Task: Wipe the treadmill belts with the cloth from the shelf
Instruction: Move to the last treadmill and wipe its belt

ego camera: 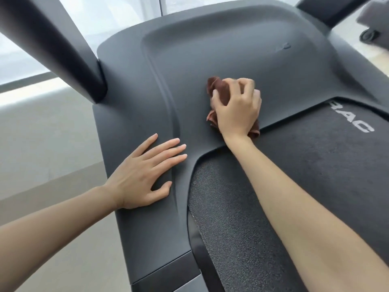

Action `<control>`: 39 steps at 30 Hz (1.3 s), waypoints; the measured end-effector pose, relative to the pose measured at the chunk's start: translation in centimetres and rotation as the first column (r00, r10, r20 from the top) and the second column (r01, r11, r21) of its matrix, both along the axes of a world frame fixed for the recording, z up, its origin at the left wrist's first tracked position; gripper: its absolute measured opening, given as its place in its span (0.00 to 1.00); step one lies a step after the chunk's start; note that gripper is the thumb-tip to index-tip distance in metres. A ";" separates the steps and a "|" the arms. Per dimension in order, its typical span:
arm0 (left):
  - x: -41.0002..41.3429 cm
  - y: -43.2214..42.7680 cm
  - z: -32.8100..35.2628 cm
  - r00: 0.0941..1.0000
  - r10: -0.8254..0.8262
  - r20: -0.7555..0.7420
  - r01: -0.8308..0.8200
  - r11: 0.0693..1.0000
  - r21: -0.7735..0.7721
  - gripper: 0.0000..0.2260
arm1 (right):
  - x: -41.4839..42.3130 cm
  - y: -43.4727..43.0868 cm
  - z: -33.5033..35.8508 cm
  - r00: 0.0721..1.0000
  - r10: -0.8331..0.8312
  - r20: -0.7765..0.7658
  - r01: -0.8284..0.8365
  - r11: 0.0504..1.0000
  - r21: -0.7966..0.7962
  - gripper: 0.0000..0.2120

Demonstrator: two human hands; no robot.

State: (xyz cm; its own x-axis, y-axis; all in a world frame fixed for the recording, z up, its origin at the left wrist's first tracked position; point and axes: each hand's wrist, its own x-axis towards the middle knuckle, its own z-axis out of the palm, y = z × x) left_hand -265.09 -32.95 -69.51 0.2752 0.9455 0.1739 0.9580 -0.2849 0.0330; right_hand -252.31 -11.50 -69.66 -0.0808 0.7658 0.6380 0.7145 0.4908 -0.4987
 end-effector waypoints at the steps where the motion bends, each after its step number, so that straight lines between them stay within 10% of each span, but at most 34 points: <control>1: 0.0 0.0 0.0 1.000 -0.001 0.011 0.001 1.000 0.001 0.26 | -0.1 -1.1 -0.2 0.998 0.055 0.016 -0.056 0.997 0.058 0.12; 7: -0.1 -0.1 0.2 0.995 -0.015 0.096 0.012 0.999 0.030 0.21 | 4.0 -5.1 -2.8 0.827 0.466 0.314 -0.540 0.813 0.219 0.09; 16: -0.1 -0.2 0.1 0.994 -0.013 0.109 0.007 0.999 0.053 0.18 | 1.3 5.3 2.4 0.993 0.068 0.099 -0.065 0.998 -0.025 0.18; 27: -0.3 -0.4 0.2 0.994 -0.043 0.104 0.035 0.996 0.081 0.13 | 3.2 -4.9 -1.4 0.768 0.598 0.231 -0.634 0.761 0.138 0.08; 39: -0.5 -0.3 -0.1 0.996 -0.088 0.018 0.086 0.991 0.100 0.16 | 18.3 -16.0 -2.0 0.662 0.528 0.532 -0.634 0.773 0.020 0.11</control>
State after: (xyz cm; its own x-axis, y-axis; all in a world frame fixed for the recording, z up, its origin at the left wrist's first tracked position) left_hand -265.54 -33.26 -69.64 0.3509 0.8960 0.2721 0.9287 -0.3702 0.0213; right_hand -233.98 -27.52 -71.65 -0.7944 0.3258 0.5126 0.3616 0.9318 -0.0318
